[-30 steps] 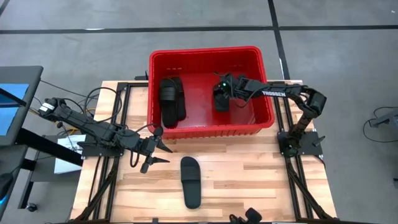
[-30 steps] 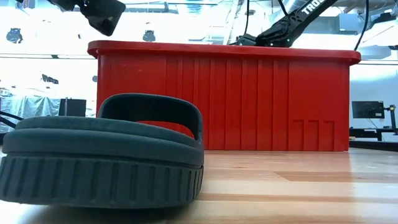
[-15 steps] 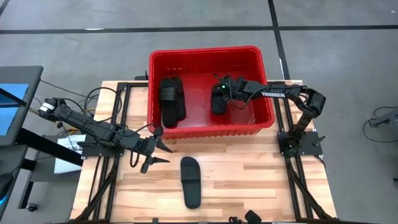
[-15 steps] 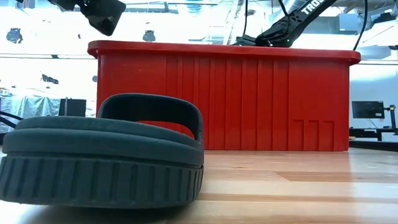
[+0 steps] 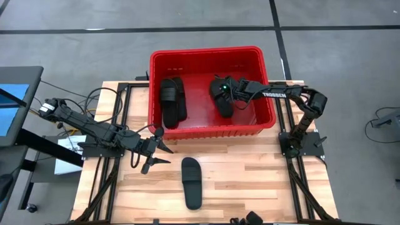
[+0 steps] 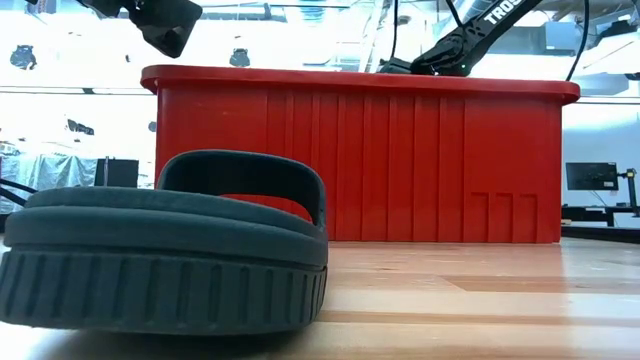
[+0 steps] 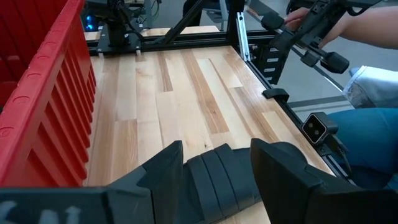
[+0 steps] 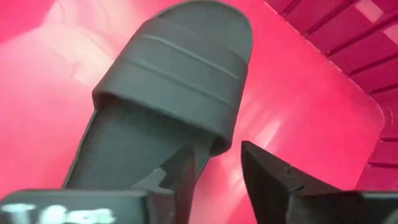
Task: Pick and place slides into bin
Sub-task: Put the black slides into the red bin
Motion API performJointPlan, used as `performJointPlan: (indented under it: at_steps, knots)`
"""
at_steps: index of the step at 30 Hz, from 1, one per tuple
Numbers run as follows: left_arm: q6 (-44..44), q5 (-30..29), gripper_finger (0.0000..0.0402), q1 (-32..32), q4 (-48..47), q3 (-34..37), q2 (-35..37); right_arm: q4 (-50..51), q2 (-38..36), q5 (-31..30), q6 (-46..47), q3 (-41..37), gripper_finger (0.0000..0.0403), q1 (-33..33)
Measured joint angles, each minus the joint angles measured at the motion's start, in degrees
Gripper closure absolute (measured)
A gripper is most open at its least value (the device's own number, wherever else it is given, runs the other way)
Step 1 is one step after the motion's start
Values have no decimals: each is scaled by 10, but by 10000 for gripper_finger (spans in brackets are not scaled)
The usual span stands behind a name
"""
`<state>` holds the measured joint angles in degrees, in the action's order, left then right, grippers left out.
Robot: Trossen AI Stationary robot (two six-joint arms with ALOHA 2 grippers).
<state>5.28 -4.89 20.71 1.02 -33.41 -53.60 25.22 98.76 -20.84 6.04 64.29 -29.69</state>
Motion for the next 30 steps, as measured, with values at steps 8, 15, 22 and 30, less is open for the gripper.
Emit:
performJointPlan:
  at_steps: [8,15,22,30]
  knots:
    - [0,0,223,0,0,0,0,-13,0,-2,-5,2,233,0]
    - [1,0,223,0,0,0,0,33,-3,-2,-30,52,232,5]
    - [1,0,223,0,0,0,0,148,-3,-6,-46,139,237,12]
    - [0,0,223,0,0,0,0,262,-3,-48,-50,241,239,26]
